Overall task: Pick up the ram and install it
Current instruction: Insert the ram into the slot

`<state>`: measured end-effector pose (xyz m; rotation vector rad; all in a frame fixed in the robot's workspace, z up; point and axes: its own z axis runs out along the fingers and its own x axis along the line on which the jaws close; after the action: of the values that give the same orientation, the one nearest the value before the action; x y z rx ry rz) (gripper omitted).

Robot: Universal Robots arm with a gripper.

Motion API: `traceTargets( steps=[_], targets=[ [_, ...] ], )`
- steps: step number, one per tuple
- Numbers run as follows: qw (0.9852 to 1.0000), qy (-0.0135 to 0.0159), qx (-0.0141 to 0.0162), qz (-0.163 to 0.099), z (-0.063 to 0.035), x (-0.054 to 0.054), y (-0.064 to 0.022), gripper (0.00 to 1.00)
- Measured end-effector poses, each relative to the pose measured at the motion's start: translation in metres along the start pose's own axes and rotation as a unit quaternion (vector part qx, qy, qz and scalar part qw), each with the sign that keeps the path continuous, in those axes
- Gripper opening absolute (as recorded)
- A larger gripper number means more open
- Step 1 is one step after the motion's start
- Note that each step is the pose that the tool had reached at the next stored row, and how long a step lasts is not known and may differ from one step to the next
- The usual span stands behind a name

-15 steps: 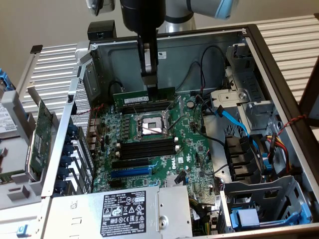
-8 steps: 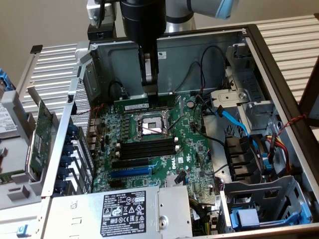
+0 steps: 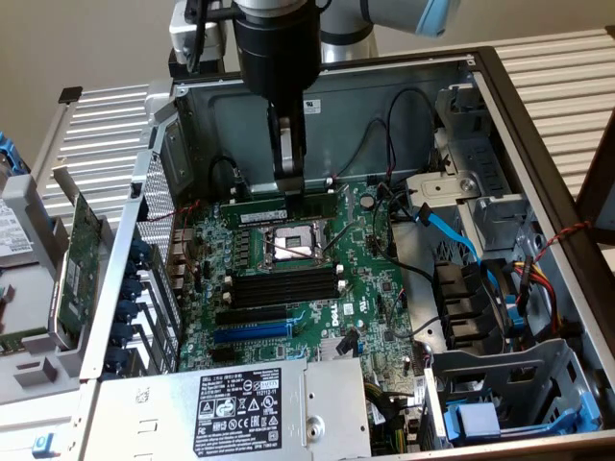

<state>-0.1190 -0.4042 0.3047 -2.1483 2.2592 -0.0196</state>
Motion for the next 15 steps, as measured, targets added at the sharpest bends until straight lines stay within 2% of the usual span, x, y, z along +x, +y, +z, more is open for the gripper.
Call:
traceTargets(
  steps=[9, 13, 15],
  targets=[
    [1.0, 0.0009, -0.0005, 0.002, 0.0095, 0.0, 0.0001, 0.13],
    [1.0, 0.0033, -0.0005, 0.005, 0.0122, 0.0, 0.0002, 0.13],
    [1.0, 0.006, -0.0006, 0.007, 0.0136, 0.0, 0.0003, 0.13]
  ],
)
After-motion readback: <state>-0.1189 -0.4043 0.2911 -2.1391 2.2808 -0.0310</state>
